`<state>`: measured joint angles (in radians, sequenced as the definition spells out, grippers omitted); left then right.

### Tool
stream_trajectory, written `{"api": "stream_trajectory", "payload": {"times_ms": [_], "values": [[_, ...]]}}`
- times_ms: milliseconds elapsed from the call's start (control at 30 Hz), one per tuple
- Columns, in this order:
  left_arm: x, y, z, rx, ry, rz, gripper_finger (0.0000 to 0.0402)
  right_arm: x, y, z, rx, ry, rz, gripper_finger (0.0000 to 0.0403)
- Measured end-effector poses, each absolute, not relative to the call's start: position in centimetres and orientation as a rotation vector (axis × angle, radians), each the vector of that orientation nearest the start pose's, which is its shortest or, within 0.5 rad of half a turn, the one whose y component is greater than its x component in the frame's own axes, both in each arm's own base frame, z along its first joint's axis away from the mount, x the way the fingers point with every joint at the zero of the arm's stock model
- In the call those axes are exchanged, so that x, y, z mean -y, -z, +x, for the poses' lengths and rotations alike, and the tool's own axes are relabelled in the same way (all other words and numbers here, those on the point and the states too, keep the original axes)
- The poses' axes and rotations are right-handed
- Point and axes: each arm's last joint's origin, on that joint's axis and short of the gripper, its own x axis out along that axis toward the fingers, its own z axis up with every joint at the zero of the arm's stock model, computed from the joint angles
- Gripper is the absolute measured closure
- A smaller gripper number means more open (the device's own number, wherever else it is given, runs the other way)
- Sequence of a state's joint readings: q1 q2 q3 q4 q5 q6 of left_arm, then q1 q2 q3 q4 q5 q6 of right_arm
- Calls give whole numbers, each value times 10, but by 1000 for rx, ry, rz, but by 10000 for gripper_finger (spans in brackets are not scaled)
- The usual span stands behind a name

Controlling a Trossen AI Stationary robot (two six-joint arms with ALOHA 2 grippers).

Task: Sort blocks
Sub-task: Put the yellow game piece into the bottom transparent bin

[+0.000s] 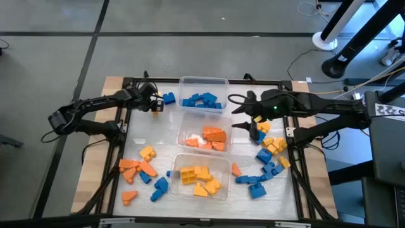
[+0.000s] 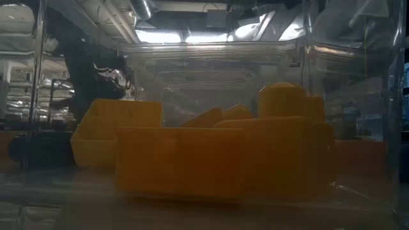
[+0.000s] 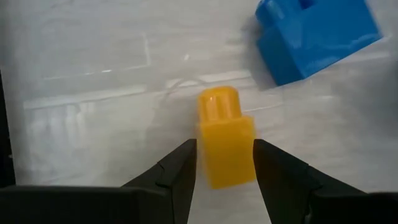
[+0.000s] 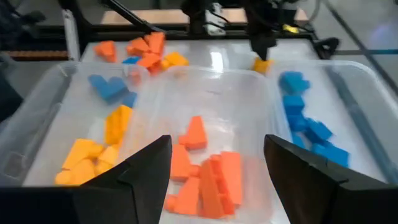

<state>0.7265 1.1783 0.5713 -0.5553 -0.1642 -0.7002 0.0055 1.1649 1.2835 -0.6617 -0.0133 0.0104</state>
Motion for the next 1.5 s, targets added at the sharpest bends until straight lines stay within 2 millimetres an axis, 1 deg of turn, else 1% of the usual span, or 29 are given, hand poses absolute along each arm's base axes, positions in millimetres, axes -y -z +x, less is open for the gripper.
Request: {"api": "stream_trajectory", "payload": {"times_ms": [167, 333, 500, 800, 900, 1167, 1367, 1500], "values": [[-135, -162, 145, -869, -1166, -904, 253, 0, -386, 230, -554, 31, -37, 150], [-137, -162, 148, -855, -1154, -892, 253, 0, -385, 230, -556, 30, -53, 150], [-137, -162, 148, -880, -1133, -857, 249, 0, -385, 230, -562, 31, -53, 150], [-136, -160, 147, -908, -1120, -836, 199, 0, -385, 230, -563, 30, -54, 150], [-136, -160, 147, -911, -1110, -820, 188, 0, -384, 230, -567, 29, -54, 150], [-138, -161, 149, -919, -1058, -740, 191, 0, -381, 227, -610, 25, -54, 150], [-138, -162, 149, -919, -1058, -740, 191, 0, -380, 227, -613, 25, -54, 150], [-139, -156, 150, -960, -1044, -722, 191, 0, -380, 227, -614, 29, -52, 150]]}}
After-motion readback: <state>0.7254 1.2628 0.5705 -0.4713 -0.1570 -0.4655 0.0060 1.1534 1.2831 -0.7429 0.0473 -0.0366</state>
